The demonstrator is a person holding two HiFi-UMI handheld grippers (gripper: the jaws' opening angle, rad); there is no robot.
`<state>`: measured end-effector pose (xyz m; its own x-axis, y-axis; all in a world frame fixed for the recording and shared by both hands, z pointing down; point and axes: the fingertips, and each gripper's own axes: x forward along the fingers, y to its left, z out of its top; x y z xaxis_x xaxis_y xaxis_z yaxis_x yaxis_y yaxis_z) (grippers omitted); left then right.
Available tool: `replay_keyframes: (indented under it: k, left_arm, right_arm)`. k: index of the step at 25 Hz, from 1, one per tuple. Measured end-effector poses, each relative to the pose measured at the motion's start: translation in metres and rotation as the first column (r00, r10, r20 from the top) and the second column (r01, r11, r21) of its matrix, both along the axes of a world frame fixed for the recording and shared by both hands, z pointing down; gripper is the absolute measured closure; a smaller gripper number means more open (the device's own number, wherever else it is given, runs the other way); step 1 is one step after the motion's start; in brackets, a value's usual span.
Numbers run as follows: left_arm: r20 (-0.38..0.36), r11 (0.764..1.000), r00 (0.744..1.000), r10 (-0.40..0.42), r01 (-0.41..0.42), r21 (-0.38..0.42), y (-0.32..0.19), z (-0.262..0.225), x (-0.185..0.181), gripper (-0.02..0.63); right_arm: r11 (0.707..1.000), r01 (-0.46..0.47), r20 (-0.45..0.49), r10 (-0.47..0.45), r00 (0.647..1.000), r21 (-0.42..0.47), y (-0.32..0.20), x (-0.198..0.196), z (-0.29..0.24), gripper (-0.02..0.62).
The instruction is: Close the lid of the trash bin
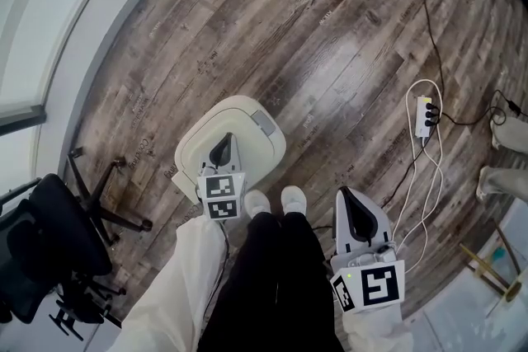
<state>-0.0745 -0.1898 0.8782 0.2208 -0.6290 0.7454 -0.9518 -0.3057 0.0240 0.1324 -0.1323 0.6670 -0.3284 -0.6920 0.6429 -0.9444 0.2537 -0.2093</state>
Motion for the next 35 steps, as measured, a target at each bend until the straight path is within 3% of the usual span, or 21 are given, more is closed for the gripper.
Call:
replay_keyframes:
  k: [17, 31, 35]
  left_arm:
    - [0.026, 1.0, 1.0, 0.014, -0.014, 0.004, 0.0, 0.005, 0.001, 0.601]
    - [-0.016, 0.999, 1.0, -0.003, 0.002, -0.037, 0.002, 0.001, -0.001, 0.601]
    - [-0.013, 1.0, 1.0, -0.012, 0.012, -0.002, 0.005, -0.018, -0.01, 0.601]
  right_arm:
    - [1.0, 0.016, 0.004, -0.016, 1.0, -0.013, -0.002, -0.007, 0.005, 0.572]
    - [1.0, 0.025, 0.006, -0.025, 1.0, -0.014, 0.007, -0.012, 0.002, 0.572]
    - [0.999, 0.04, 0.004, -0.04, 0.999, -0.008, 0.008, -0.016, -0.003, 0.572]
